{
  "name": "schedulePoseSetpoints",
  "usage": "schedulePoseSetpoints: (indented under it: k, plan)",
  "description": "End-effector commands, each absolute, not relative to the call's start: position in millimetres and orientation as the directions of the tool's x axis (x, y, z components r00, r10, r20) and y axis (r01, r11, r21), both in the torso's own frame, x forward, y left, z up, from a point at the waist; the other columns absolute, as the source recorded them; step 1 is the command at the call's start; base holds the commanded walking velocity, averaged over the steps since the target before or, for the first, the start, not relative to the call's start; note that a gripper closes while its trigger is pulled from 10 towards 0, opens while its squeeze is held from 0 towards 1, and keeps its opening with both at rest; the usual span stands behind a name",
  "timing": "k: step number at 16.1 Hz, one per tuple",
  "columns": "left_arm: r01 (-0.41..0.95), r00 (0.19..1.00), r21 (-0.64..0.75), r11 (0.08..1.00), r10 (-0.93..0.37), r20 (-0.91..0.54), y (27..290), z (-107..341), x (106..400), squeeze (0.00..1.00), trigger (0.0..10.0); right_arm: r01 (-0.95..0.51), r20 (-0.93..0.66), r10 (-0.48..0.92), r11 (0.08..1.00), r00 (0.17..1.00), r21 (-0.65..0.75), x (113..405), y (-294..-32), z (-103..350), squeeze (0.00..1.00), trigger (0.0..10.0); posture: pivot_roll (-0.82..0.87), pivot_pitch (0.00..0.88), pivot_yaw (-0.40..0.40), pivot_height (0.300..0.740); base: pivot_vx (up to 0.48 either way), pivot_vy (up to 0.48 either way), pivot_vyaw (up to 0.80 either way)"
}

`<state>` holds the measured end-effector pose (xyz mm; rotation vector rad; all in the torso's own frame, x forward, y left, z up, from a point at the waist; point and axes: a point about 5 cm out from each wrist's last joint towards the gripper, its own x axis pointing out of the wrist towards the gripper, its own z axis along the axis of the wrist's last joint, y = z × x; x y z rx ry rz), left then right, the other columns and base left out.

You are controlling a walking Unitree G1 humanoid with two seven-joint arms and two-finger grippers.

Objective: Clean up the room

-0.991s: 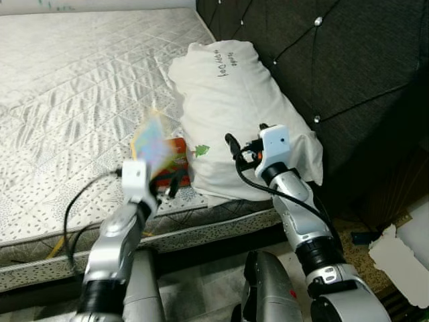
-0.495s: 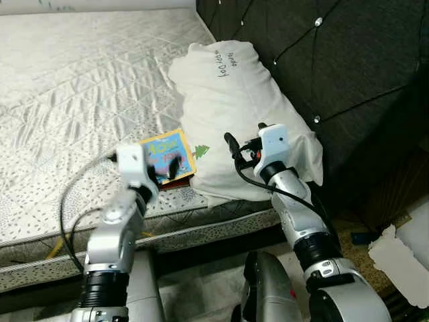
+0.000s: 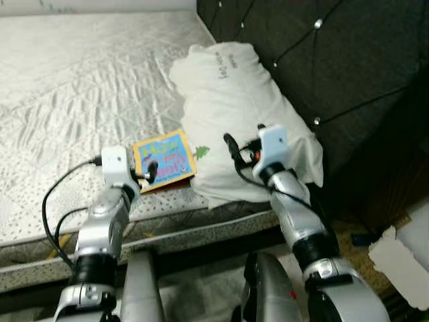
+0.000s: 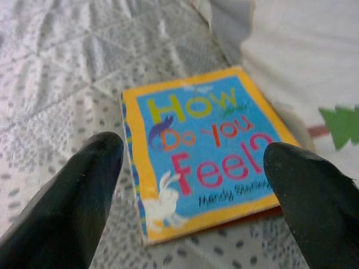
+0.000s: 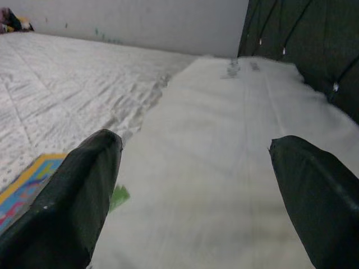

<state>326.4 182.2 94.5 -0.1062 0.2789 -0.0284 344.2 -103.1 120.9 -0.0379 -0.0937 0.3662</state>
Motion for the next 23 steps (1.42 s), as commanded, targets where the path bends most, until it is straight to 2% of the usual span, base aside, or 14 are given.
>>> schedulePoseSetpoints:
  k: [1, 4, 8, 12, 14, 15, 17, 19, 23]
  plan:
    - [0.006, 0.967, -0.126, 0.992, -0.037, -0.251, 180, 100, 333, 0.0, 10.0, -0.344, 0.084, 0.346, 0.938, 0.934, -0.038, 340, -110, 121, 0.0, 10.0, 0.02, 0.0, -0.071, 0.557, 0.0, 0.0, 0.0]
    - [0.01, 0.976, -0.158, 0.987, -0.044, -0.213, 179, 108, 344, 0.0, 10.0, -0.29, 0.047, 0.289, 0.957, 0.956, -0.003, 323, -130, 114, 0.0, 10.0, -0.03, 0.017, -0.069, 0.557, 0.0, 0.0, 0.0]
    - [0.013, 0.941, -0.189, 0.982, -0.076, -0.33, 184, 97, 363, 0.0, 10.0, -0.187, -0.036, 0.186, 0.982, 0.982, -0.033, 280, -176, 111, 0.0, 10.0, -0.17, 0.153, -0.065, 0.557, 0.0, 0.0, 0.0]
    - [-0.015, 0.893, -0.276, 0.961, -0.112, -0.435, 177, 76, 360, 0.0, 10.0, -0.146, -0.112, 0.138, 0.987, 0.984, -0.07, 247, -203, 115, 0.0, 10.0, -0.24, 0.205, -0.07, 0.557, 0.0, 0.0, 0.0]
    - [-0.019, 0.861, -0.266, 0.964, -0.12, -0.494, 178, 61, 353, 0.0, 10.0, -0.15, -0.153, 0.136, 0.985, 0.979, -0.089, 233, -211, 120, 0.0, 10.0, -0.27, 0.221, -0.075, 0.557, 0.0, 0.0, 0.0]
    - [-0.039, 0.818, -0.258, 0.965, -0.117, -0.564, 183, 44, 341, 0.0, 10.0, -0.143, -0.192, 0.12, 0.983, 0.974, -0.111, 222, -220, 124, 0.0, 10.0, -0.29, 0.232, -0.081, 0.557, 0.0, 0.0, 0.0]
    - [-0.111, 0.753, -0.225, 0.968, -0.066, -0.655, 196, 23, 323, 0.0, 10.0, -0.138, -0.208, 0.109, 0.982, 0.972, -0.128, 219, -226, 128, 0.0, 10.0, -0.3, 0.234, -0.084, 0.557, 0.0, 0.0, 0.0]
    - [-0.135, 0.737, -0.207, 0.969, -0.042, -0.675, 204, 17, 316, 0.0, 10.0, -0.14, -0.214, 0.109, 0.981, 0.971, -0.136, 220, -226, 129, 0.0, 10.0, -0.29, 0.231, -0.085, 0.557, 0.0, 0.0, 0.0]
    - [-0.118, 0.774, -0.246, 0.962, -0.066, -0.63, 205, 24, 322, 0.0, 10.0, -0.168, -0.225, 0.138, 0.978, 0.965, -0.123, 229, -216, 128, 0.0, 10.0, -0.26, 0.216, -0.093, 0.557, 0.0, 0.0, 0.0]
